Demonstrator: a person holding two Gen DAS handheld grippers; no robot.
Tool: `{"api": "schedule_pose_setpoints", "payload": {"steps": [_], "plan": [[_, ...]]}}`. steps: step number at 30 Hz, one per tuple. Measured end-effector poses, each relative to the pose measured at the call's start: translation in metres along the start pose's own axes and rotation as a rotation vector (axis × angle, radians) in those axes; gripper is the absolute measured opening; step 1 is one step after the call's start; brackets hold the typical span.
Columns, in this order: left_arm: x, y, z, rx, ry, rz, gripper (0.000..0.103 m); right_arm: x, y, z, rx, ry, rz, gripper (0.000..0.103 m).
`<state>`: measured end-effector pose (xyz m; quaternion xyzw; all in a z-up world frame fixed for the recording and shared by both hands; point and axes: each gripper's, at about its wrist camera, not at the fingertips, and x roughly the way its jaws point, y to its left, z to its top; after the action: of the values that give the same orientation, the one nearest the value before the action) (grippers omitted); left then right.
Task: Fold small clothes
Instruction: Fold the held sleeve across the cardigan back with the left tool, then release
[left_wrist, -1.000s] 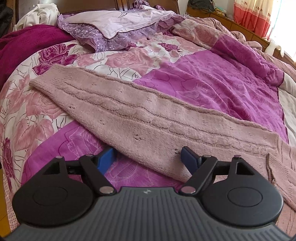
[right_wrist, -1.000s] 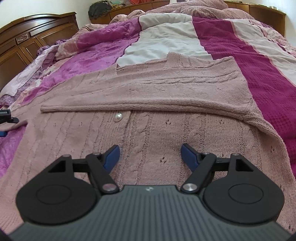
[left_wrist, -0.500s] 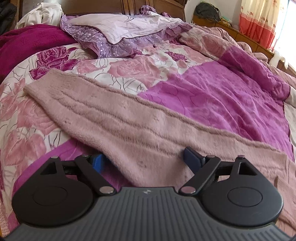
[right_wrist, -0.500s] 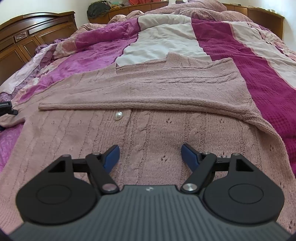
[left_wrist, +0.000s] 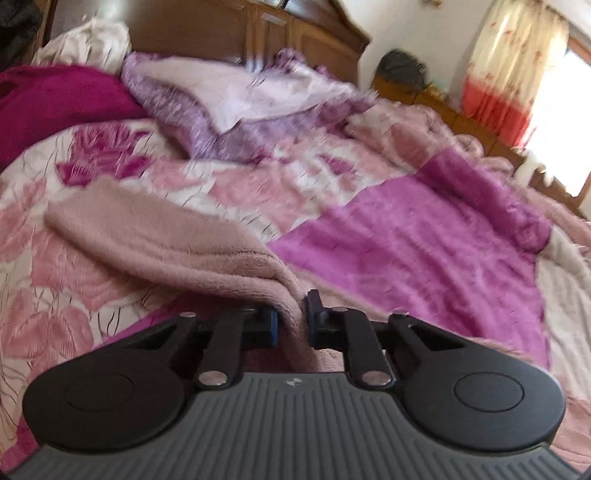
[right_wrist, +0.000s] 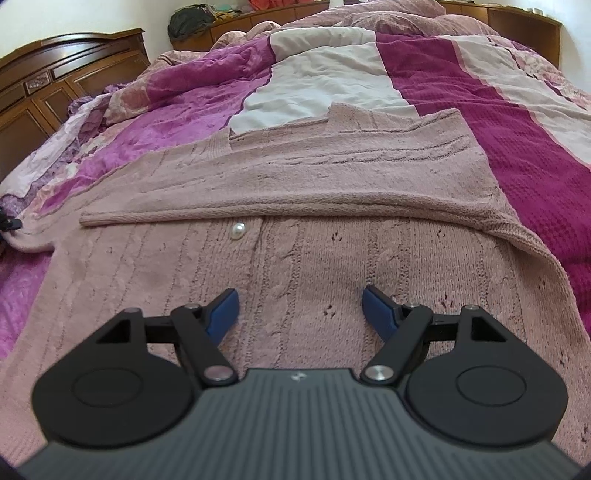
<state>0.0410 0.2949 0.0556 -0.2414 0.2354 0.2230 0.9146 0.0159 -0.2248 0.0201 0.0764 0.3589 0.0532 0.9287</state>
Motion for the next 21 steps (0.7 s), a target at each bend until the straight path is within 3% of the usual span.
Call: {"api": "schedule_pose_setpoints", "payload": {"steps": [11,21], "plan": [[-0.060,-0.058,0.017,0.026,-0.118,-0.224,0.010,-0.014,-0.013,0.006,0.087,-0.024,0.032,0.075],[-0.105,-0.131,0.008,0.046,-0.136,-0.437,0.010,-0.025,-0.023,0.008,0.097,-0.059,0.025,0.075]]}}
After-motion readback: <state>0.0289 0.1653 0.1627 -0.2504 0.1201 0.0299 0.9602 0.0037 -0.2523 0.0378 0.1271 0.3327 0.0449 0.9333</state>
